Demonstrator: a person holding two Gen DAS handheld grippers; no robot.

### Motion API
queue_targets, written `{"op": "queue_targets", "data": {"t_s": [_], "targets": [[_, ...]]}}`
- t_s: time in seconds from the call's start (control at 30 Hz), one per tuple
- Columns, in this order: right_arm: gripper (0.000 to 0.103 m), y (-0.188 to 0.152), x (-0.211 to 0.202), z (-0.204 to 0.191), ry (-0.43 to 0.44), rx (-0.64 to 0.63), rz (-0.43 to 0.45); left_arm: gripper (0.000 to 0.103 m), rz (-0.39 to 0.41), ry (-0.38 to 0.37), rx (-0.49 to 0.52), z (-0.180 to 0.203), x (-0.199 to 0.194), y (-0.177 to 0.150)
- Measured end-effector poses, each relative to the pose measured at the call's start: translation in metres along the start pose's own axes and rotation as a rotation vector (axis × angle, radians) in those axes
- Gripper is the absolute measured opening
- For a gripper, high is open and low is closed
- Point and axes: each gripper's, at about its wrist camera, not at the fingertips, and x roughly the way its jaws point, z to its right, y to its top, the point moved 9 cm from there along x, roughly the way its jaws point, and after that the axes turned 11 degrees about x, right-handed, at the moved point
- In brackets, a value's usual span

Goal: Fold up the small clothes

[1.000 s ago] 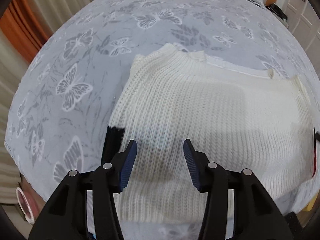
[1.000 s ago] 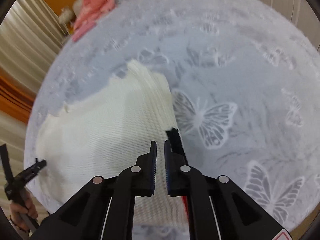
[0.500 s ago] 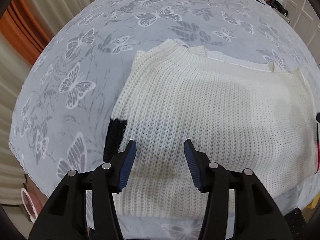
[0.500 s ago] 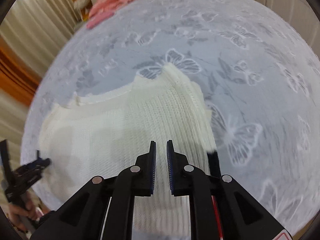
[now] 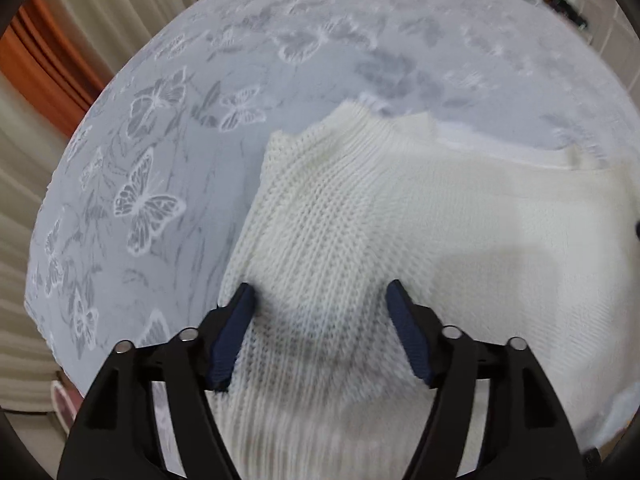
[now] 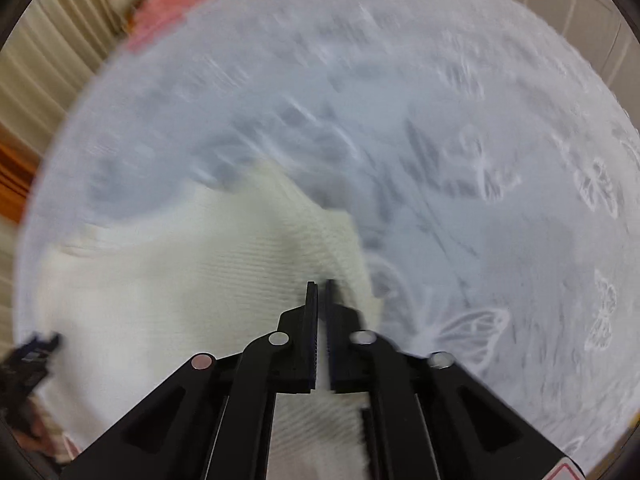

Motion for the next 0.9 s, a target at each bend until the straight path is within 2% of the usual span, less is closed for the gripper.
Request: {"op": "queue_targets", "data": {"t_s": [0.07, 0.17, 0.23, 0.33, 0.37, 0.43, 0.5, 0.53, 0.6, 0.63, 0.67, 0.7, 0.77, 0.83, 0.9], "targets": [[0.000, 0.006, -0.016, -0.008, 0.017, 0.010, 0.022, 0.073, -0.010, -0.005, -0.017, -0.003, 0.006, 0.002], [0.003, 0.002, -0.053, -0.026, 0.087, -0.021, 0.100, 0.071, 0.032, -0.060, -0.058, -0.007, -0.013, 0.004], [0.005, -0.009, -0.057, -0.026, 0.079, -0.041, 0.113, 0.072, 0.061, -0.098, -0.088, -0.011, -0.022, 0.001], [0.002, -0.033, -0.009, -0.007, -0.012, -0.059, 0.000, 0.072, 0.010, -0.120, -0.134, -0.020, -0.009, -0.014], [0.002, -0.033, -0.013, -0.003, 0.029, -0.028, 0.021, 0.076, -0.038, -0.157, -0.163, -0.023, 0.006, -0.024], [0.005, -0.031, -0.029, -0.003, 0.062, 0.026, 0.018, 0.081, -0.049, -0.255, -0.273, -0.032, 0.016, -0.035], [0.008, -0.031, -0.058, -0.010, 0.129, 0.048, 0.063, 0.080, -0.060, -0.322, -0.380, -0.042, 0.012, -0.042], [0.008, -0.036, -0.071, -0.014, 0.131, 0.021, 0.085, 0.079, -0.045, -0.329, -0.412, -0.046, 0.005, -0.044], [0.008, -0.051, -0.069, -0.014, 0.079, -0.047, 0.080, 0.078, -0.005, -0.282, -0.371, -0.049, -0.009, -0.044], [0.008, -0.060, -0.054, -0.008, 0.034, -0.067, 0.040, 0.078, 0.006, -0.239, -0.329, -0.048, -0.012, -0.044], [0.003, -0.069, -0.034, 0.003, -0.002, -0.063, -0.013, 0.078, 0.004, -0.210, -0.293, -0.045, -0.012, -0.044], [0.003, -0.073, -0.025, 0.011, -0.004, -0.051, -0.036, 0.078, -0.011, -0.189, -0.258, -0.041, -0.009, -0.045], [0.006, -0.072, -0.040, 0.011, 0.020, -0.004, -0.013, 0.075, -0.054, -0.176, -0.238, -0.037, -0.006, -0.050], [0.012, -0.069, -0.061, 0.001, 0.066, 0.011, 0.022, 0.075, -0.018, -0.204, -0.266, -0.039, -0.019, -0.049], [0.012, -0.074, -0.081, -0.019, 0.115, -0.012, 0.045, 0.077, 0.017, -0.195, -0.265, -0.042, -0.031, -0.049]]}}
